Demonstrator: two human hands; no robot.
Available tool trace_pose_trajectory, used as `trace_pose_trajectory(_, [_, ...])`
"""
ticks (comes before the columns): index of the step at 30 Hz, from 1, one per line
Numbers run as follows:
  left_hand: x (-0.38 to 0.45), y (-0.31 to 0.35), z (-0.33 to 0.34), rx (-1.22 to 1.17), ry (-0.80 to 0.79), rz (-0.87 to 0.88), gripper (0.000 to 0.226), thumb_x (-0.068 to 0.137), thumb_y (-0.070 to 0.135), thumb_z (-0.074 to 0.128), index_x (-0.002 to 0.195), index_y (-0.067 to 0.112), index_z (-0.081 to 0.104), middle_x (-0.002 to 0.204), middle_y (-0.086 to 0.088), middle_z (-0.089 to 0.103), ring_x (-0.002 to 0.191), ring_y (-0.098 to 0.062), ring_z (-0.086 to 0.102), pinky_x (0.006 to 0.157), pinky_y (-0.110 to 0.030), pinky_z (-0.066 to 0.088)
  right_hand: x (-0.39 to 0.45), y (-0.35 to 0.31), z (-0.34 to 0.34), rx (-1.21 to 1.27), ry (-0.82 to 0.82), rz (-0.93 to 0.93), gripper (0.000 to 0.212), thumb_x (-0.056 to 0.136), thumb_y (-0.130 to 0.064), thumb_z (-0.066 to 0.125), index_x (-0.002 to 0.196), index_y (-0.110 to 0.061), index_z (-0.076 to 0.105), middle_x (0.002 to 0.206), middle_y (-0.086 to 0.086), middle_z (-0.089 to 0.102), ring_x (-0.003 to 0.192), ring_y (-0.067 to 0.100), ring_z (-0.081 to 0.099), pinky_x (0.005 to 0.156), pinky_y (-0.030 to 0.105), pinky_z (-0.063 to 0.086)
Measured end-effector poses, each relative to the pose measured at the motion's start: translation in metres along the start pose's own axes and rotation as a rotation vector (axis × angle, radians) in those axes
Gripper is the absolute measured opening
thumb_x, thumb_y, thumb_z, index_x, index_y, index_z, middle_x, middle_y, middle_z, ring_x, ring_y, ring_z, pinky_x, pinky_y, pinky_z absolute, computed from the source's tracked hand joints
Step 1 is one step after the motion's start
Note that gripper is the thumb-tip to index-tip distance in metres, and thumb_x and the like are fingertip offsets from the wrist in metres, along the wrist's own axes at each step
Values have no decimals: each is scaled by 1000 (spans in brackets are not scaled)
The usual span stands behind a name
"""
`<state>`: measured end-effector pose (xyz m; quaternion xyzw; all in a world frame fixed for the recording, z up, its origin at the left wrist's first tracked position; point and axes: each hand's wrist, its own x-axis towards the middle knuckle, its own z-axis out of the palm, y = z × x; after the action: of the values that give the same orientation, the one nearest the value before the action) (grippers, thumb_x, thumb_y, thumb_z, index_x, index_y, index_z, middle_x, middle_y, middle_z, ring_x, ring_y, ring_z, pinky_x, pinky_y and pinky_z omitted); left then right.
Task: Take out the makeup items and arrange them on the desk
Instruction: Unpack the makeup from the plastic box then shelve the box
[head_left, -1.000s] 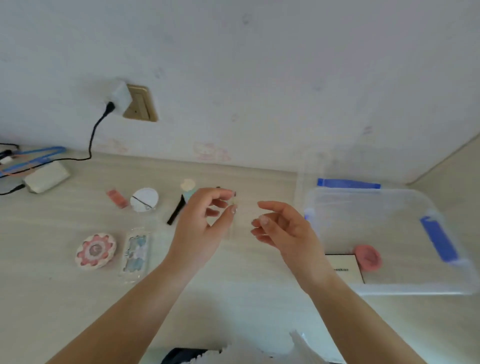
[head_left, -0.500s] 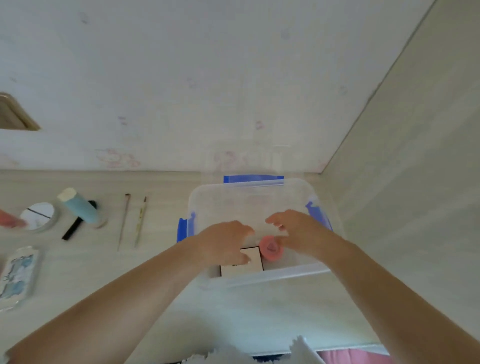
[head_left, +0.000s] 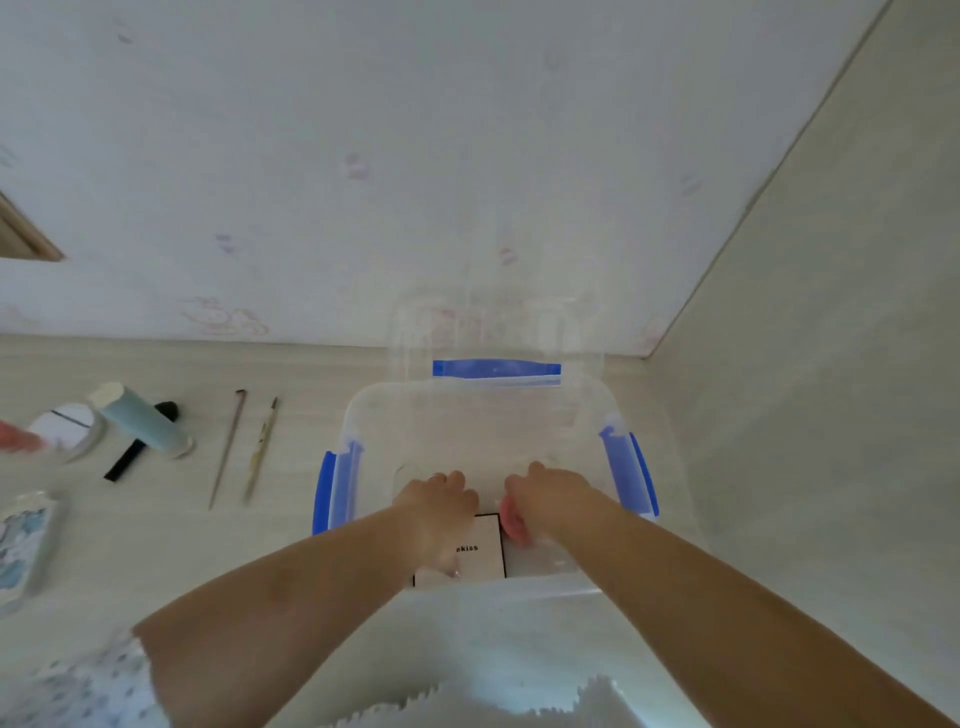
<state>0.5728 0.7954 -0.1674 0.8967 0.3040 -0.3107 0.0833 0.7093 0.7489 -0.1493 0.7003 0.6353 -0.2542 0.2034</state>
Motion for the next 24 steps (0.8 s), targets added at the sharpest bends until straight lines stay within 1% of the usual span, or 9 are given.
trace_pose_trajectory(3, [3,0,2,0,11,1,79,73,48,73,131,8,37,127,-12,41,114,-31,48,86,-41,45,9,-1,4,-30,23,0,38,83,-21,57,119,-12,50,120,12,46,104,31,55,71,31,36])
trace_pose_trajectory(7, [6,0,6,-59,-12,21,74,74,42,75,128,8,38,125,-13,44,112,-31,51,86,-41,45,17,2,6,-61,33,-44,42,80,-22,63,118,-11,49,118,13,45,101,31,56,68,31,35])
trace_pose_trajectory(12, [8,0,8,-73,-13,2,73,73,41,75,127,8,38,123,-12,48,112,-30,49,88,-40,44,24,7,8,-41,33,-34,50,76,-22,67,120,-12,47,116,12,45,104,33,53,68,32,35])
trace_pose_trajectory(15, [8,1,6,-49,-5,-4,74,72,44,75,126,7,41,123,-12,49,113,-30,50,90,-40,43,26,7,12,-41,85,-17,45,79,-27,64,118,-12,46,113,9,53,104,29,54,71,31,34])
trace_pose_trajectory(18, [9,0,3,-71,-29,-7,70,73,45,74,125,7,46,124,-12,47,114,-30,49,92,-39,42,28,9,12,-17,92,14,43,80,-29,61,116,-12,46,109,8,56,101,27,56,71,31,36])
trace_pose_trajectory(20, [9,0,-1,-146,-67,-14,62,77,40,73,124,7,47,125,-12,48,114,-30,51,91,-38,43,28,11,9,8,90,22,40,79,-30,61,112,-12,48,107,7,56,98,27,57,70,30,36])
trace_pose_trajectory(22, [7,-3,-5,-199,-79,-16,52,82,34,69,121,6,48,124,-12,53,114,-30,53,90,-36,43,26,11,1,15,73,24,36,77,-29,62,108,-11,54,104,6,56,94,26,59,68,30,38])
trace_pose_trajectory(24, [5,-8,-11,-234,-79,-19,43,85,31,66,116,5,50,121,-12,57,114,-29,54,88,-35,43,23,10,-10,21,47,22,26,81,-28,57,101,-11,59,98,5,55,89,26,60,67,29,39])
